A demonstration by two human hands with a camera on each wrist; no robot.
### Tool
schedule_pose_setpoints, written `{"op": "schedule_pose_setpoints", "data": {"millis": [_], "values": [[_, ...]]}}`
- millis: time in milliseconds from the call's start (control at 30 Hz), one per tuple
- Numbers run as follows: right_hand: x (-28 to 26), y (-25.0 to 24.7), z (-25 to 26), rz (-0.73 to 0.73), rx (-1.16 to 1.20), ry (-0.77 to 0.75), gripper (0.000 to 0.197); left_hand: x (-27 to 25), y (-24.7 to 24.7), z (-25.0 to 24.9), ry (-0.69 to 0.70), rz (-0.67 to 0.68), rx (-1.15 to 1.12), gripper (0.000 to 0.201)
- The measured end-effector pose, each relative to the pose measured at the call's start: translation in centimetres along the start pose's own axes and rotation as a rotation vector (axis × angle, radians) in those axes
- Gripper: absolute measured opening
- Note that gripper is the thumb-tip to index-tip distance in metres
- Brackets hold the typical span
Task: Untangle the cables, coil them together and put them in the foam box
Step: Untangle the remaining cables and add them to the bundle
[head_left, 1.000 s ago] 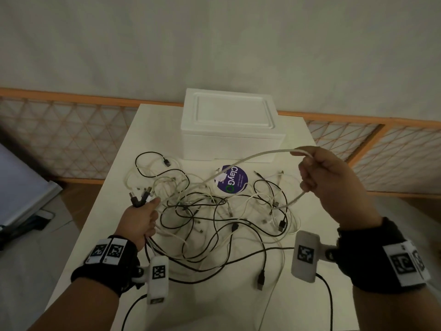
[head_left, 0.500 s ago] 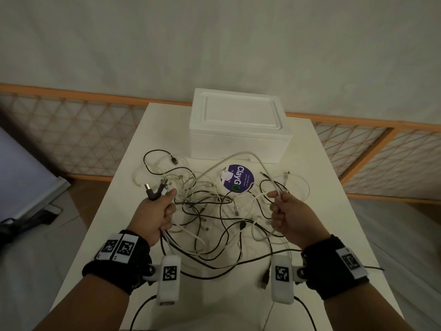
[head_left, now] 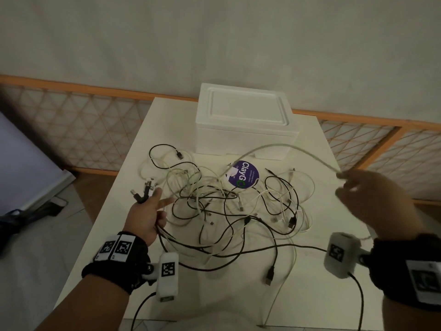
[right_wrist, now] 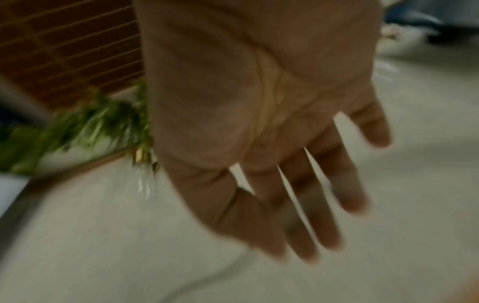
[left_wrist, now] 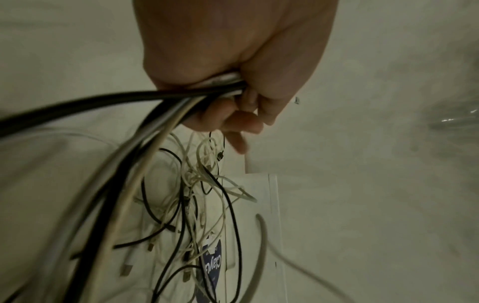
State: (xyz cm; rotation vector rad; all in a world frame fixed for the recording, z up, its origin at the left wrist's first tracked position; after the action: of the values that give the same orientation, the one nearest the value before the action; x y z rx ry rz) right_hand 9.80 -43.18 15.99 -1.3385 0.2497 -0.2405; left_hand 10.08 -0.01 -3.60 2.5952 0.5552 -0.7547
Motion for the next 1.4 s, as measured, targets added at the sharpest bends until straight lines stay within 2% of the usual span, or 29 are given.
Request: {"op": "schedule_pose_setpoints", "data": {"millis": [33,100,200,233,267,333,367,433,500,567,667,733,767,867,933,1067,1100,1167,1267,1333,1400], "values": [[-0.1,1.1,0.2,0.074,-0.201,-0.009,0.044,-0.4,0.2,-0.3,0.003,0.007,-0.038,0.016],[-1.1,2.9,3.6,0.131,-0.294,-0.150,0.061,-1.7,1.7,-1.1,0.023,0.066,-0.087,0.017],[-6.0,6.0,14.9,0.200,-0.095,-0.614,0.085,-4.5,5.9,-2.5,0.092,0.234,-0.085,0.024],[-7.9,7.6,18.4,0.255,-0.016,-0.738,0.090,-5.7,7.5,-3.0,0.127,0.296,-0.065,0.028],[-9.2,9.6,20.8,0.341,0.070,-0.795,0.090,-6.8,8.9,-3.6,0.172,0.353,-0.042,0.034],[-10.1,13.3,22.8,0.505,0.187,-0.747,0.068,-8.7,10.7,-5.0,0.233,0.435,-0.071,0.043],[-9.8,14.8,22.6,0.549,0.177,-0.709,0.053,-9.2,10.7,-5.8,0.237,0.448,-0.140,0.040],[-9.3,16.0,21.1,0.549,0.013,-0.723,0.027,-8.7,8.8,-7.5,0.259,0.431,-0.248,0.037],[-8.4,15.4,18.7,0.478,-0.100,-0.740,0.016,-7.2,5.7,-8.8,0.266,0.366,-0.317,0.040],[-6.9,13.6,16.0,0.365,-0.119,-0.701,0.021,-5.2,1.9,-9.0,0.235,0.265,-0.407,0.043],[-4.6,9.9,12.2,0.116,-0.063,-0.647,0.023,-3.0,-3.0,-8.6,0.165,0.124,-0.525,0.052],[-3.9,7.6,10.1,-0.042,-0.040,-0.620,0.005,-2.0,-5.3,-8.2,0.107,0.046,-0.572,0.052],[-3.7,7.1,9.3,-0.070,-0.063,-0.605,0.012,-1.6,-5.9,-7.9,0.073,0.024,-0.574,0.051],[-3.6,8.5,7.5,0.015,-0.182,-0.566,0.040,-0.4,-6.0,-5.6,-0.026,-0.001,-0.505,0.049],[-3.3,10.7,5.7,0.145,-0.208,-0.483,0.051,0.0,-5.3,-3.2,-0.100,-0.002,-0.429,0.045],[-2.5,15.6,1.3,0.460,-0.299,-0.303,0.092,0.0,-3.6,2.6,-0.264,0.034,-0.353,0.036],[-2.4,16.6,0.9,0.509,-0.307,-0.291,0.097,-0.2,-3.3,3.9,-0.296,0.042,-0.348,0.034],[-2.3,17.1,2.4,0.504,-0.287,-0.334,0.084,-0.5,-2.7,5.9,-0.345,0.046,-0.338,0.028],[-3.2,15.8,9.6,0.335,-0.029,-0.575,0.070,-1.3,-1.7,7.5,-0.406,0.061,-0.293,0.026],[-5.2,16.7,15.0,0.382,0.012,-0.717,0.050,-1.7,-0.8,7.5,-0.410,0.110,-0.243,0.027],[-7.4,19.4,19.4,0.494,-0.121,-0.818,0.042,-1.6,0.0,7.0,-0.372,0.152,-0.223,0.028]]}}
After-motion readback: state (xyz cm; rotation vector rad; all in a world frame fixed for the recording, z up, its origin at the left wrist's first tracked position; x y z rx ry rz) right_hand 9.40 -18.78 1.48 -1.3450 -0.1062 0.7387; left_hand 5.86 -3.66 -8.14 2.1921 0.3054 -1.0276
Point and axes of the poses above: each hand's wrist, its own x-axis towards the middle knuckle, its own y-axis out of the palm, z = x × y, the point moved 9 cm from there along x, towards the middle knuckle
